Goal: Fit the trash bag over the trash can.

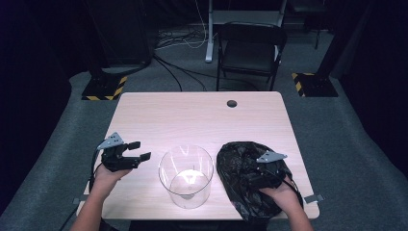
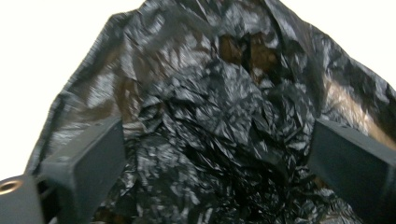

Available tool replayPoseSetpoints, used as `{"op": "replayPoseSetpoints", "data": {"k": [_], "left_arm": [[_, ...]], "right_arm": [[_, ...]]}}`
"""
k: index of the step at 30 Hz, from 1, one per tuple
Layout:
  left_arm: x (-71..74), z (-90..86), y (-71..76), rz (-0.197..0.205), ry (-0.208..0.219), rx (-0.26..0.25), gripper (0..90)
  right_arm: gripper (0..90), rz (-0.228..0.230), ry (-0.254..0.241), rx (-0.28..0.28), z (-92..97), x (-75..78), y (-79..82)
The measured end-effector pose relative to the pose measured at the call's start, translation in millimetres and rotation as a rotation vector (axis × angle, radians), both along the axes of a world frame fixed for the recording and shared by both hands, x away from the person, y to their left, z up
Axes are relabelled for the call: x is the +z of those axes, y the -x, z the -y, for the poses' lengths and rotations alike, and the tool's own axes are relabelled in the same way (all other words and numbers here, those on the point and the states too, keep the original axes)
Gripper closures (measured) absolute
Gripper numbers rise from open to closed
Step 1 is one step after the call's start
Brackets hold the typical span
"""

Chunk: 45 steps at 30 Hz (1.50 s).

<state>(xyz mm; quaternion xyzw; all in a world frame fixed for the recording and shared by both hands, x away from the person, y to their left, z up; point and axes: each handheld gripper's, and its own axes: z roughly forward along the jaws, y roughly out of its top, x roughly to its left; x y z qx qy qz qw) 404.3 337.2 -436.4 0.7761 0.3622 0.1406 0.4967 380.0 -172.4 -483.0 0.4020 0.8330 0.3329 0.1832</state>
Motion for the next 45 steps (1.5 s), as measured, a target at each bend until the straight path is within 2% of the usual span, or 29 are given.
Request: {"op": "replayPoseSetpoints", "data": {"k": [2,4,8,10,15,19,23,25,29,30,31,35,45], "left_arm": [[-0.2,0.2,-0.5,-0.003,-0.001,-0.001,27.1],[-0.2,2.4,-1.0,-0.004,-0.006,-0.005,27.1],[0.0,5.2,0.9,-0.001,-0.013,-0.012,27.1],[0.3,6.1,1.9,-0.001,-0.019,-0.013,27.1],[0.0,6.3,1.5,0.000,-0.018,-0.014,27.2],[-1.4,6.1,0.9,-0.006,-0.024,-0.013,27.2],[-2.6,4.9,0.6,-0.009,-0.025,-0.010,27.2],[-2.3,3.7,1.3,-0.009,-0.021,-0.006,27.2],[-2.3,3.3,2.4,-0.008,-0.024,-0.004,27.2],[-2.3,3.3,2.4,-0.008,-0.024,-0.004,27.2],[-2.5,3.6,2.8,-0.008,-0.026,-0.004,27.2],[-2.5,3.9,3.0,-0.008,-0.030,-0.005,27.2],[-2.8,3.4,1.6,-0.009,-0.025,-0.002,27.4]], "right_arm": [[0.7,-0.001,0.008,-0.007,0.2,-1.9,-0.5],[0.0,-0.003,0.010,-0.037,3.8,-7.5,-2.2],[0.0,-0.031,-0.021,-0.087,12.0,-12.5,-7.3],[0.0,-0.042,-0.031,-0.095,14.6,-15.3,-10.0],[0.0,-0.075,-0.025,-0.098,15.0,-22.7,-14.3],[0.0,-0.071,-0.014,-0.077,14.3,-27.0,-16.2],[0.0,-0.104,-0.015,-0.076,15.1,-33.6,-20.4],[0.6,-0.103,-0.006,-0.070,13.3,-36.0,-20.5],[9.7,-0.071,0.003,-0.030,9.3,-37.6,-17.6],[9.7,-0.071,0.003,-0.030,9.3,-37.6,-17.6],[16.2,-0.058,-0.010,-0.022,8.3,-37.1,-16.0],[30.4,-0.033,-0.025,0.009,7.1,-36.3,-14.0],[56.9,-0.018,-0.044,0.024,4.4,-35.0,-10.7]]}}
